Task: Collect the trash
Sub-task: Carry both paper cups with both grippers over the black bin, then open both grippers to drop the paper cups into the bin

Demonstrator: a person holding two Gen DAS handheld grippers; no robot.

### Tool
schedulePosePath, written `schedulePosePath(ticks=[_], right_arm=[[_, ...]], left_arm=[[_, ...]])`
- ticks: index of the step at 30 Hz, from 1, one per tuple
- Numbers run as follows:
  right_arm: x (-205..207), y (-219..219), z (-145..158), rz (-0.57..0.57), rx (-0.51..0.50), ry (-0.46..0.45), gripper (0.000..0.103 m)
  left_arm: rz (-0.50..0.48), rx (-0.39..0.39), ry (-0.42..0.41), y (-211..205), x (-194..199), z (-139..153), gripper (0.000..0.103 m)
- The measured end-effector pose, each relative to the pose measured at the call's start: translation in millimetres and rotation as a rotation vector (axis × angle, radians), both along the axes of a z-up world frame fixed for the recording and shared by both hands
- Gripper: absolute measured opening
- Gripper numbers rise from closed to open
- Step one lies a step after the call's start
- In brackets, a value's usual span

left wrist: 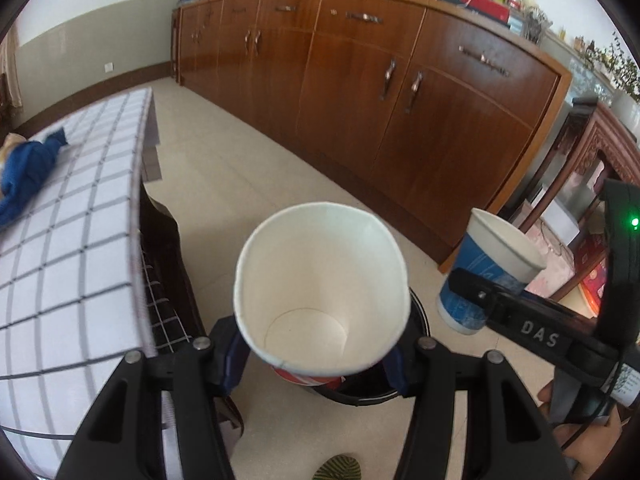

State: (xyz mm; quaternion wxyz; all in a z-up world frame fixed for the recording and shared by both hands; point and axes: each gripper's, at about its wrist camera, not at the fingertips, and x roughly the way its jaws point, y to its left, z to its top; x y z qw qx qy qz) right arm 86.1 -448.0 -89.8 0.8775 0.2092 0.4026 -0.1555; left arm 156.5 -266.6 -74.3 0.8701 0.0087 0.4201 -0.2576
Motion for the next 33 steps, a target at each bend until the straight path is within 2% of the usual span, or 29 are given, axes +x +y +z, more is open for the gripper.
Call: schedulePosePath(ticks=[11, 21, 26, 30, 33], right_arm=[[16, -23, -35, -0.013, 0.024, 0.104, 0.062], [40, -45, -78, -0.022, 0.028, 0.245, 0.062], [48, -59, -90, -0.045, 0.053, 0.269, 0.063], [56, -66, -97, -0.049, 0.084, 0.279, 0.064], [58, -69, -99, -0.065, 0.1, 0.276, 0.073]], left_arm=[[-0.025, 0.055, 0.094, -35, 12, -39, 0.057], [-0.037, 0.116, 0.163, -59, 24, -68, 0.06], [-0.047, 0.14, 0.187, -66, 26, -80, 0.062], [-0.051, 0.152, 0.228, -71, 29, -89, 0.071], [-0.042, 0.139, 0.249, -70, 31, -90, 0.077]])
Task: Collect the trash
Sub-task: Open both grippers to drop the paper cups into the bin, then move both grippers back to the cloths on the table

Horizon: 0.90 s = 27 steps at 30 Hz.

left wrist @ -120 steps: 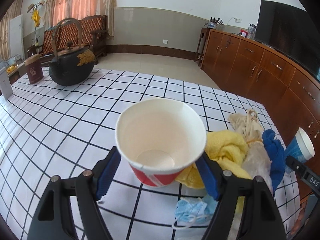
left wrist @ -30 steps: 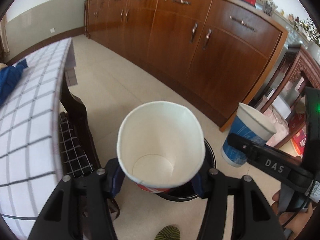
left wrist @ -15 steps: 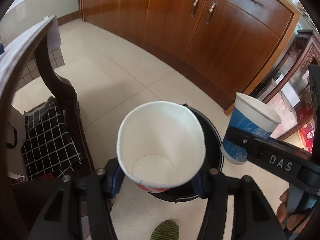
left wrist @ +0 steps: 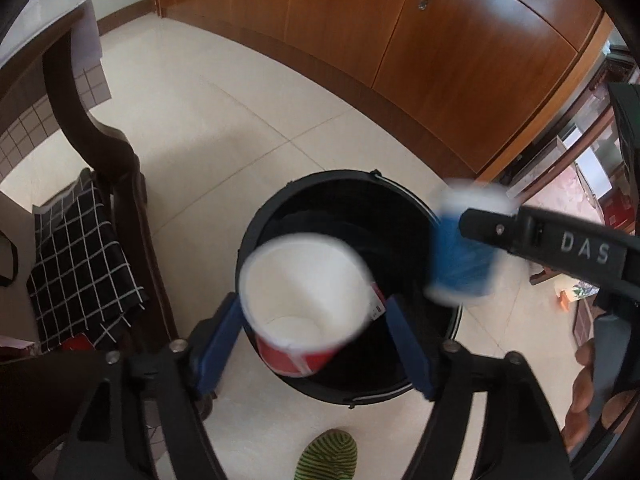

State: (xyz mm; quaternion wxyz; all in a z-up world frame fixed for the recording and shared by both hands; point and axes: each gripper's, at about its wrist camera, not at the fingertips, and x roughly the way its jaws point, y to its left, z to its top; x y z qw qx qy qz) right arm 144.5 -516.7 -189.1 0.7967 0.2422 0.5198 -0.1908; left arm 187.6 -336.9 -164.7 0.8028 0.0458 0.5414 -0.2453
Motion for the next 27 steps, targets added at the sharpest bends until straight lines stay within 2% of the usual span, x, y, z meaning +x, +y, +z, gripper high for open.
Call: schedulePosePath(ticks=[4, 7, 15, 22, 27], right_arm=[[-2, -4, 8, -0.036, -0.013, -0.019, 0.075], [-5, -3, 19, -0.052, -0.039, -0.037, 0.075], [-14, 10, 53, -0.074, -0.096, -0.096, 0.075], [-20, 38, 94, -0.042, -0.107, -0.236, 0.075], [-13, 69, 118, 0.011, -0.094, -0.33, 0.075]], left_arm=[[0.02, -0.017, -0.017, 3, 1, 7, 0.078], [0.036, -0.018, -0.075, 7, 0, 20, 0.078], [0.046, -0.029, -0.238, 17, -9, 75, 0.078], [0.077, -0.065, -0.379, 49, -20, 131, 0.078], [0.143, -0.077, -0.433, 93, -16, 156, 0.078]])
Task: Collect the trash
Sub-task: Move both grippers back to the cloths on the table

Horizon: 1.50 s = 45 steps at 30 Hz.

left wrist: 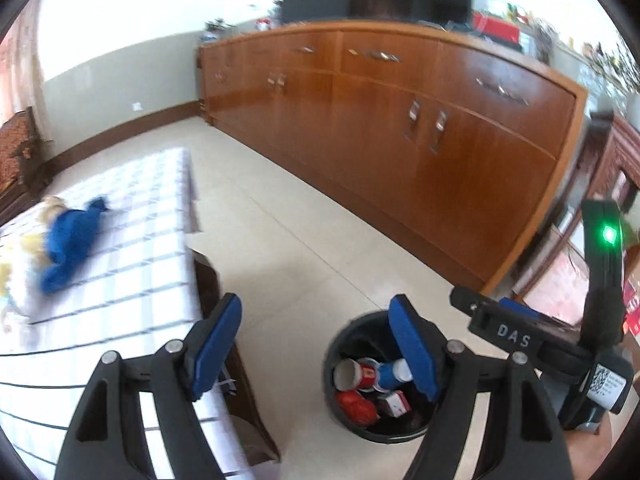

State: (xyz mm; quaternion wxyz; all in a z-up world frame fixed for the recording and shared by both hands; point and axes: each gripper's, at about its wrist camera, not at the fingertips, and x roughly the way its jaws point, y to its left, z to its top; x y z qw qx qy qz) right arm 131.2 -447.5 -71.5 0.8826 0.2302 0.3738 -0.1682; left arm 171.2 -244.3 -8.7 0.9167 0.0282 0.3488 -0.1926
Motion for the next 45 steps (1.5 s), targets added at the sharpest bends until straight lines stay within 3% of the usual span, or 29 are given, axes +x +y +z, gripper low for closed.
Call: schedulePosePath(ticks=[7, 21, 33, 45], right_arm=[[17, 65, 32, 0.13, -0.061, -0.097, 0.079], [63, 180, 53, 0.348, -0.083, -0.165, 0.079], [104, 258, 55, 0.467, -0.078, -0.168, 0.079], [138, 308, 43, 0.524, -0.085, -0.133, 0.079]], left_arm=[[0.121, -0.006, -0.039, 64, 3, 17, 0.078], [0.343, 0.017, -0.075, 189, 10, 25, 0.078], [0.488, 0.003, -0.074, 269, 23, 20, 0.078], [0.533, -0.031, -0.048, 316, 48, 8, 0.078]])
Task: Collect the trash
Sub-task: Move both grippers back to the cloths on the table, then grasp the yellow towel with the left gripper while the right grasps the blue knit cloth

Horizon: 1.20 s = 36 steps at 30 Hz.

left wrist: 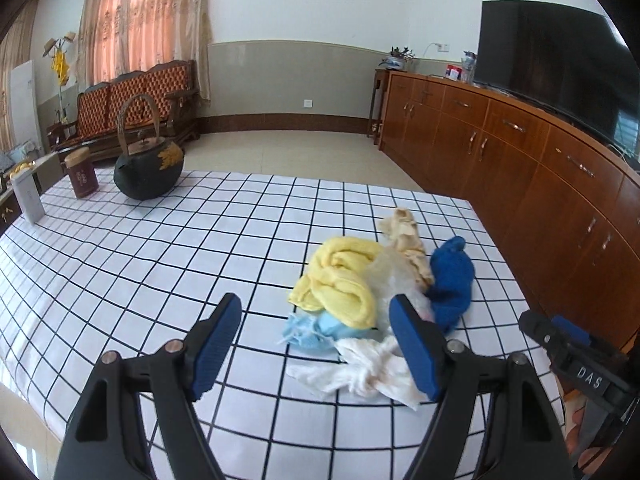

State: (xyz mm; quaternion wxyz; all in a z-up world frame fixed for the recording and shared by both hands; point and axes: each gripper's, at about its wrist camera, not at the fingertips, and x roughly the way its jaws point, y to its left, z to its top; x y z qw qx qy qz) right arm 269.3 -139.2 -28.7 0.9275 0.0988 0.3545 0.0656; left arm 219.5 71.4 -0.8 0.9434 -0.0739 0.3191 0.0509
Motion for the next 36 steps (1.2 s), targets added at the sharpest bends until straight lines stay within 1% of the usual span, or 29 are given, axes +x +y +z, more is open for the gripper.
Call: schedulePosePath(ticks=[5, 10, 15, 20, 25, 29, 32, 34, 35, 36], right_arm=[[10, 11, -8, 0.006, -0.004, 0.021, 0.079], [18, 18, -13, 0.012, -0.004, 0.037, 0.079], [26, 23, -14, 0.009, 0.001, 0.042, 0.079], [40, 31, -13, 0.007, 0.023, 0.044, 0.079], [55, 44, -14, 0.009, 0.01, 0.049, 0.079], [68, 49, -21, 0.006, 0.005, 0.077, 0.079], [78, 50, -27, 0.004, 0.002, 0.099, 0.079], [83, 51, -31, 0.008, 0.009, 0.113, 0.079], [85, 53, -33, 0.011, 0.009, 0.118, 0.079], [87, 54, -35, 0.019, 0.009, 0.126, 0.079]], left_arm=[[0.0, -0.01, 0.003, 10, 15, -6, 0.078], [0.007, -0.043, 0.014, 17, 25, -12, 0.078], [0.008, -0.082, 0.021, 24, 33, -17, 0.078], [-0.011, -0.097, 0.028, 21, 45, -20, 0.078], [-0.037, -0.101, 0.072, 14, 64, -30, 0.078], [-0.04, -0.094, 0.106, 12, 76, -40, 0.078], [-0.046, -0.115, 0.133, 10, 81, -47, 0.078], [-0.052, -0.114, 0.138, 8, 82, -49, 0.077], [-0.057, -0.115, 0.138, 7, 83, -50, 0.073], [-0.07, -0.116, 0.138, 5, 82, -51, 0.061]])
